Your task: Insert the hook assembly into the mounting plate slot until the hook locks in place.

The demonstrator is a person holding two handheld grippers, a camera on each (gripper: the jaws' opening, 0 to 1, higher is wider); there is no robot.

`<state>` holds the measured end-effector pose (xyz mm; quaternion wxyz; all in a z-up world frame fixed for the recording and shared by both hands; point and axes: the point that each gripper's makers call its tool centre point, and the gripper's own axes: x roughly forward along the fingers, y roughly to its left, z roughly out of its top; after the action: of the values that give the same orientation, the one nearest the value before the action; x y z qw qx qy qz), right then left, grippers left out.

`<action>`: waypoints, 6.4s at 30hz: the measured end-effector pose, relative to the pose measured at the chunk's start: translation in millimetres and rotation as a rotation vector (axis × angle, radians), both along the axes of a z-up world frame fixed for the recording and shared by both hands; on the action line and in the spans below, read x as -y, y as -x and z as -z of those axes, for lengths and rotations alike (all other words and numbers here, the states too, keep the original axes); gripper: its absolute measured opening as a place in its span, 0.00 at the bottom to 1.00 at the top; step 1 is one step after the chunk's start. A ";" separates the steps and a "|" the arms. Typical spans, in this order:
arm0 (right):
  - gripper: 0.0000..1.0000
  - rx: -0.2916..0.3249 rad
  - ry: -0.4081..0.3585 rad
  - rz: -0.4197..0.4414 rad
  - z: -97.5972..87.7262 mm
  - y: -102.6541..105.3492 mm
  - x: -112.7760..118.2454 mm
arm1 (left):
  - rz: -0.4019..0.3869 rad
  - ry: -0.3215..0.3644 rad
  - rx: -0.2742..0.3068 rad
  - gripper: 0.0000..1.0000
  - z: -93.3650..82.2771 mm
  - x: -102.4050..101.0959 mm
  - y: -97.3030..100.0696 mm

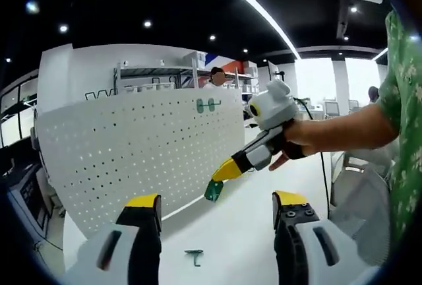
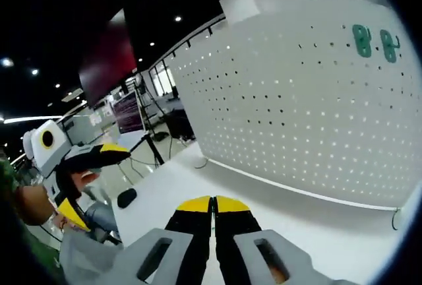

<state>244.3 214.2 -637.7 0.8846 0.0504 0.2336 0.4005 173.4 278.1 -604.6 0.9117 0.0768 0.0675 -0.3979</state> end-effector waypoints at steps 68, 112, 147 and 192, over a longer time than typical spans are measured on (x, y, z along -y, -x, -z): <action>0.00 -0.068 -0.039 -0.114 -62.4 50.0 -19.9 | 0.036 -0.141 0.233 0.07 -14.2 43.3 -10.2; 0.00 -0.096 -0.048 -0.088 -54.5 47.8 -19.1 | -0.004 -0.062 0.124 0.03 -9.3 43.8 -10.0; 0.00 0.056 -0.036 0.003 -71.3 35.8 8.4 | -0.070 0.040 0.077 0.03 -21.7 48.3 -36.0; 0.99 0.425 0.041 0.100 -106.0 47.3 70.2 | -0.177 0.004 0.088 0.03 -41.6 74.2 -67.9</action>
<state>197.0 144.0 -531.7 0.9335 -0.0417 0.0473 0.3529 241.3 203.8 -563.0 0.9456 0.0862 0.0333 -0.3121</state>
